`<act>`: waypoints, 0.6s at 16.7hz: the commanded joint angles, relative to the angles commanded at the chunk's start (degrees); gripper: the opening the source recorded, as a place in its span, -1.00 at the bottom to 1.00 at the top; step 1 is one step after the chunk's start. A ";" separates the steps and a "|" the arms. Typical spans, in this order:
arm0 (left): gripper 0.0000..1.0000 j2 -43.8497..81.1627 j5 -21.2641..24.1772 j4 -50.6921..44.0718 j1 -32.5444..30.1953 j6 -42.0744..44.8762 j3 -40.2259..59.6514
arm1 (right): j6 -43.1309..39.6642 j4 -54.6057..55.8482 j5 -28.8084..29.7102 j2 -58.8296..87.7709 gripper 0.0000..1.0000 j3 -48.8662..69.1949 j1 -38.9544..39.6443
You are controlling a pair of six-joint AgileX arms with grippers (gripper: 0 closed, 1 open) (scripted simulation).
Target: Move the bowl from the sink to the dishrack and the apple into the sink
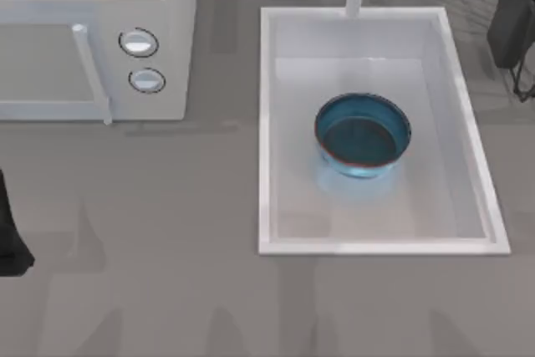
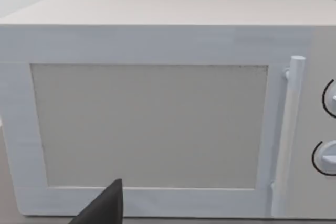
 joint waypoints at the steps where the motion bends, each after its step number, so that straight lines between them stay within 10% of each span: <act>1: 1.00 0.00 0.00 0.00 0.00 0.00 0.00 | 0.67 -1.51 0.09 3.54 1.00 3.73 0.74; 10: 1.00 0.00 0.00 0.00 0.00 0.00 0.00 | 9.26 -23.63 2.21 51.55 1.00 49.63 9.57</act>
